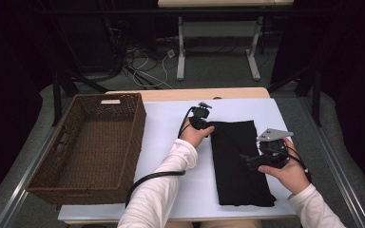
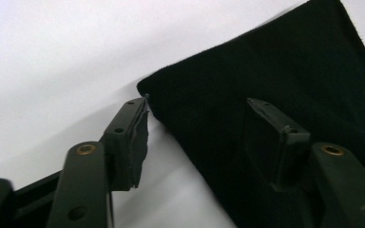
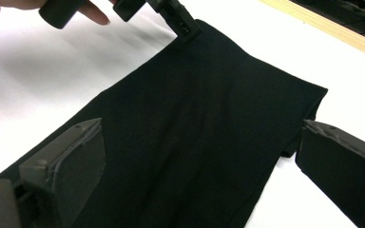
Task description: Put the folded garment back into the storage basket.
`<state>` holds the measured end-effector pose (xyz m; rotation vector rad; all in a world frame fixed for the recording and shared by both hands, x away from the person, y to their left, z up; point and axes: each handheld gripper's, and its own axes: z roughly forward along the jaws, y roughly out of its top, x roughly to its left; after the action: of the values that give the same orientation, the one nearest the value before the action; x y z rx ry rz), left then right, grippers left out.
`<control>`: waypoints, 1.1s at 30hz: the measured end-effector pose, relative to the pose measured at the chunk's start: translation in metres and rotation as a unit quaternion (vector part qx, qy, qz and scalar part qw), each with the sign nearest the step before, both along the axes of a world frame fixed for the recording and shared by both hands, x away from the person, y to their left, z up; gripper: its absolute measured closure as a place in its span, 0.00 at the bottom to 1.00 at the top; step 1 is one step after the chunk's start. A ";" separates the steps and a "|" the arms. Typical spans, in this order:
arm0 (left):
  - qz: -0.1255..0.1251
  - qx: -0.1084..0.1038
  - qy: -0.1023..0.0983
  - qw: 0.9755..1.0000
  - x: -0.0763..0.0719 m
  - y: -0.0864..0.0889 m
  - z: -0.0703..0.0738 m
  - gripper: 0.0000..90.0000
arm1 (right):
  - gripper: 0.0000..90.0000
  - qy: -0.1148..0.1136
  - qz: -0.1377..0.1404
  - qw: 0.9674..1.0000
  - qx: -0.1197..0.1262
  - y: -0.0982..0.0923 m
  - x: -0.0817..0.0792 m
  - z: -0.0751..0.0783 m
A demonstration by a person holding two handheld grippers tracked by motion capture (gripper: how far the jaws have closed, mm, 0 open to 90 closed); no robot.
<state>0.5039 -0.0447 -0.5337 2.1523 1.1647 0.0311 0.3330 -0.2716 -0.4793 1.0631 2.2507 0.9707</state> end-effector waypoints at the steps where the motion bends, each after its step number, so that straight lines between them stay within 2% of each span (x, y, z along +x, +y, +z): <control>1: 0.001 -0.002 0.007 1.000 0.000 -0.001 -0.002 0.49 | 0.04 -0.002 -0.003 1.000 0.002 0.000 -0.002 0.000; 3: 0.003 0.000 0.015 1.000 0.000 -0.003 -0.005 0.50 | 0.04 -0.001 -0.005 1.000 0.002 -0.002 -0.005 0.001; 8: 0.000 0.007 0.016 1.000 0.000 -0.007 -0.010 0.57 | 0.05 -0.007 -0.013 1.000 0.002 -0.007 -0.011 0.000; 12: 0.005 0.001 0.033 0.999 0.001 -0.009 -0.009 0.65 | 0.05 -0.003 -0.023 1.000 0.003 -0.011 -0.015 -0.001; 15: 0.009 0.004 0.029 1.000 0.000 -0.010 -0.010 0.71 | 0.06 0.001 -0.029 1.000 0.001 -0.013 -0.016 -0.003; 22: 0.009 0.003 0.026 1.000 -0.002 -0.009 -0.011 0.90 | 0.07 0.002 -0.025 1.000 -0.001 -0.012 -0.014 -0.004; 28: 0.018 0.015 0.011 1.000 -0.009 -0.005 -0.006 0.93 | 0.07 0.003 -0.020 1.000 -0.003 -0.009 -0.014 -0.005; 33: 0.030 0.012 0.008 0.999 -0.016 0.011 0.000 0.93 | 0.07 0.000 -0.019 1.000 0.001 -0.008 -0.014 -0.004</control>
<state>0.4878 -0.0336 -0.5339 2.1409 1.2444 0.0533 0.3189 -0.2797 -0.4836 1.1025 2.2211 0.9581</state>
